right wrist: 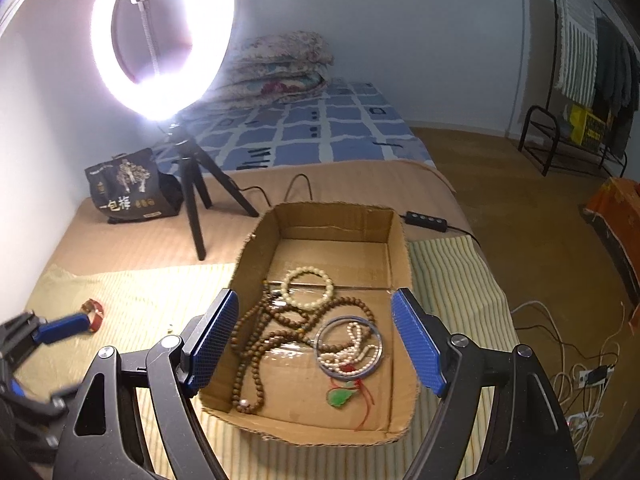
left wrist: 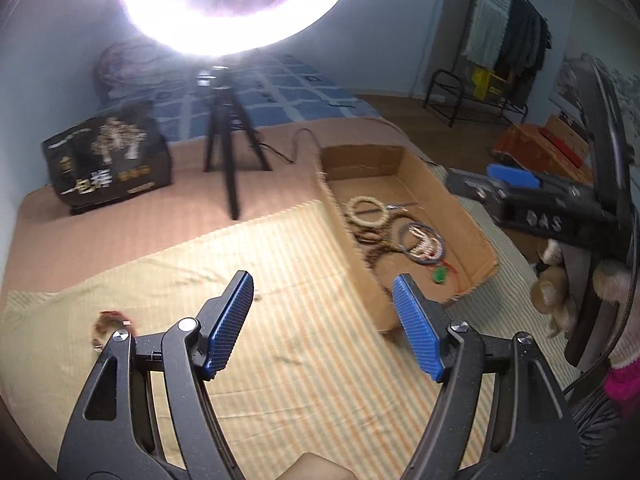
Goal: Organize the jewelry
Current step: 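Withdraw both open tools from the box back over the cloth, then close the left tool on the red-strapped watch while the right tool grips the second pearl earring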
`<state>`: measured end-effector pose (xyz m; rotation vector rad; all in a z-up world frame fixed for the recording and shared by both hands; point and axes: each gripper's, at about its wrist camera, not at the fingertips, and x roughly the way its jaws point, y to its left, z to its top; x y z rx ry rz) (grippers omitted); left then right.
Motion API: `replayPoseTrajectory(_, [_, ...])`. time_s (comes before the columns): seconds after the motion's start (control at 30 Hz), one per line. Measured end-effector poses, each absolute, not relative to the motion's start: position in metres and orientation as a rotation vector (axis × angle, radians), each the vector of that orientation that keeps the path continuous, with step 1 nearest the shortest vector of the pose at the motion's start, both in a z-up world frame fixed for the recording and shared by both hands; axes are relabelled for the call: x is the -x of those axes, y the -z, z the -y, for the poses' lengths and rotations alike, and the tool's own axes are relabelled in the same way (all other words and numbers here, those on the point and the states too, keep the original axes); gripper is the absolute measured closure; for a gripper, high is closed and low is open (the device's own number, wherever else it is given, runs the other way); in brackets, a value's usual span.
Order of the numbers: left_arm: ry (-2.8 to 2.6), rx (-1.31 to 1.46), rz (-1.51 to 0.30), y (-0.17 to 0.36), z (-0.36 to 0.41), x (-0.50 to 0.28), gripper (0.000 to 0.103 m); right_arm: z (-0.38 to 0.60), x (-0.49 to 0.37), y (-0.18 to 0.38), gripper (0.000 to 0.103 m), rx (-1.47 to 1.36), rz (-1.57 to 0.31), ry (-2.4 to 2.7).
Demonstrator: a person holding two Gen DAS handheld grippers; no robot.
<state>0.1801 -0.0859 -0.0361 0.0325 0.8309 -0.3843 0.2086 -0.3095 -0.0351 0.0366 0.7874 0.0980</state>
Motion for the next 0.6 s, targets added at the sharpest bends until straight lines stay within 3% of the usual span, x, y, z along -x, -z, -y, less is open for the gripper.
replayPoseTrajectory(0.6, [0.092, 0.095, -0.848, 0.05, -0.073, -0.185, 0.029, 0.226, -0.184, 0.039, 0.024, 0.073, -0.78, -0.312])
